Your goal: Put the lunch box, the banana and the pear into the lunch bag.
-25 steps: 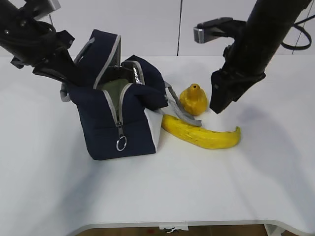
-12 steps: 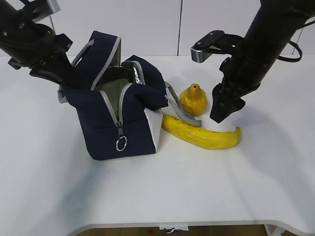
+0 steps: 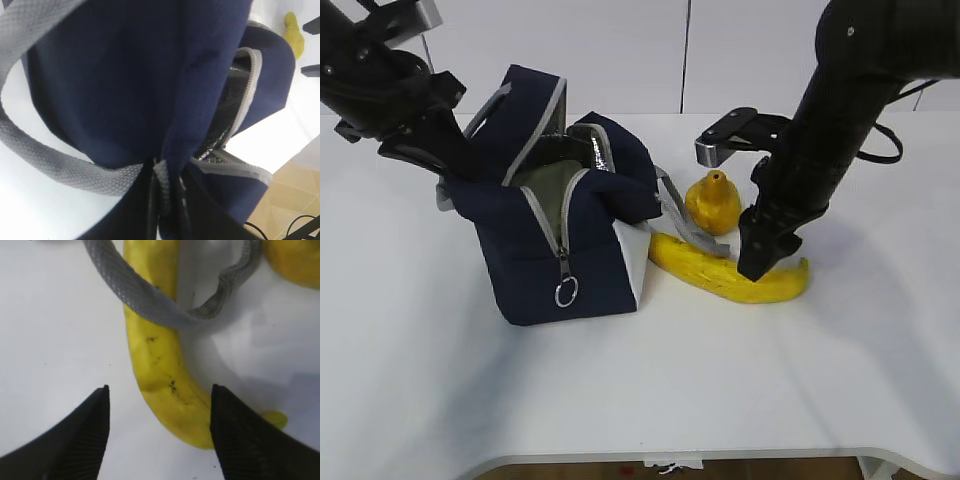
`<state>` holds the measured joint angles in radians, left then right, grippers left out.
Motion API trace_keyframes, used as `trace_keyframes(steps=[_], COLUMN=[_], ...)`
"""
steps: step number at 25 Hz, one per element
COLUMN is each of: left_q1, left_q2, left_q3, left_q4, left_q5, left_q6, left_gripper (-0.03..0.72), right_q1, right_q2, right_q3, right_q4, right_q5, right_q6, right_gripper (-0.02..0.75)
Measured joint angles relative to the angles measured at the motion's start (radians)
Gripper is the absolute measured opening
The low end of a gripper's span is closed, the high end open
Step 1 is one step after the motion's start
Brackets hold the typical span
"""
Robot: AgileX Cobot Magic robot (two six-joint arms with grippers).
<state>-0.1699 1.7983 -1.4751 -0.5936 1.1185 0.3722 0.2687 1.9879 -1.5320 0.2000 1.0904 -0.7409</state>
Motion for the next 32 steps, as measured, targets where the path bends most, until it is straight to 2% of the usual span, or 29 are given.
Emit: trace_keyframes(steps=[14, 17, 22, 32], left_q1=[0.000, 0.000, 0.000, 0.000], left_q2=[0.000, 0.000, 0.000, 0.000], left_q3=[0.000, 0.000, 0.000, 0.000], left_q4=[0.017, 0.019, 0.021, 0.024], left_q5=[0.010, 0.012, 0.013, 0.015], left_q6=[0.000, 0.000, 0.000, 0.000], left_gripper=[0.013, 0.013, 0.013, 0.013], right_q1=[0.000, 0.000, 0.000, 0.000], right_q2=[0.076, 0.078, 0.080, 0.086], right_q3=[0.000, 0.000, 0.000, -0.002], right_q4=[0.006, 0.006, 0.008, 0.013], right_q5=[-0.040, -0.040, -0.038, -0.029], right_q6=[-0.001, -0.001, -0.003, -0.006], right_gripper=[0.487, 0.455, 0.356, 0.335])
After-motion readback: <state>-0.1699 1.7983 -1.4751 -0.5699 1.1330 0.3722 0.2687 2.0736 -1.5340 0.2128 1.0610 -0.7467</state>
